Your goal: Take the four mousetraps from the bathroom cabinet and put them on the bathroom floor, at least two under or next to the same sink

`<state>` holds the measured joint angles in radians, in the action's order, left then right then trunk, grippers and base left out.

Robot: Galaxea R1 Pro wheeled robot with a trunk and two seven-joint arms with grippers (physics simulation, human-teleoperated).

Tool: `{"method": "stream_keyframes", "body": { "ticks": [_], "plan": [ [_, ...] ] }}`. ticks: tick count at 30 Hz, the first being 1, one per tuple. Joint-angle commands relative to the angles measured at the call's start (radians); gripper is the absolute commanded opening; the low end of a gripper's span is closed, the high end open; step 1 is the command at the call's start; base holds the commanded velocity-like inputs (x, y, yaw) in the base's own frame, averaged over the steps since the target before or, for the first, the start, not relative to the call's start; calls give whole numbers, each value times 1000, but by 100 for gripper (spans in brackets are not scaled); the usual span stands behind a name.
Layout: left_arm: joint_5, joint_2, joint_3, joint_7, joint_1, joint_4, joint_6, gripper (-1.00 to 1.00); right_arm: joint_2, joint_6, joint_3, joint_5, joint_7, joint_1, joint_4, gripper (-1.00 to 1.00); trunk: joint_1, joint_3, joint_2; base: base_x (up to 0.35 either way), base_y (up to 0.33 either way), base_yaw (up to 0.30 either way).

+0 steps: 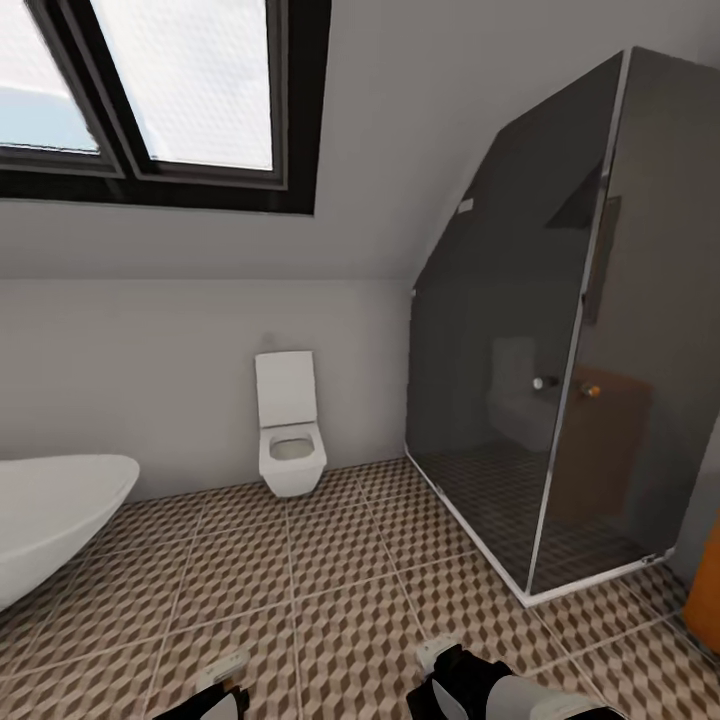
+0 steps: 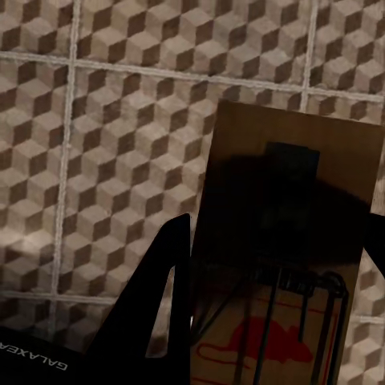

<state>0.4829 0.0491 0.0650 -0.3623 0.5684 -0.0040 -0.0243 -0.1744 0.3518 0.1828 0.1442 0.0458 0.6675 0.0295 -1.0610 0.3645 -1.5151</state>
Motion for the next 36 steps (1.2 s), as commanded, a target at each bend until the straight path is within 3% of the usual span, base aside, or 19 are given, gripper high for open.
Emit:
{"method": "stream_keyframes", "body": {
  "ticks": [1,24,36],
  "plan": [
    [3,0,7,-6,1,-1,-3,-100,0,3,4,8,8,1,1,-100,0,1,-1,0,0,279],
    [6,-6,6,-7,1,1,26,-100,0,3,4,8,8,1,1,-100,0,1,-1,291,0,277],
    [6,-6,6,-6,1,0,26,-100,0,-1,3,5,9,1,1,-100,0,1,-1,322,0,23]
  ]
}}
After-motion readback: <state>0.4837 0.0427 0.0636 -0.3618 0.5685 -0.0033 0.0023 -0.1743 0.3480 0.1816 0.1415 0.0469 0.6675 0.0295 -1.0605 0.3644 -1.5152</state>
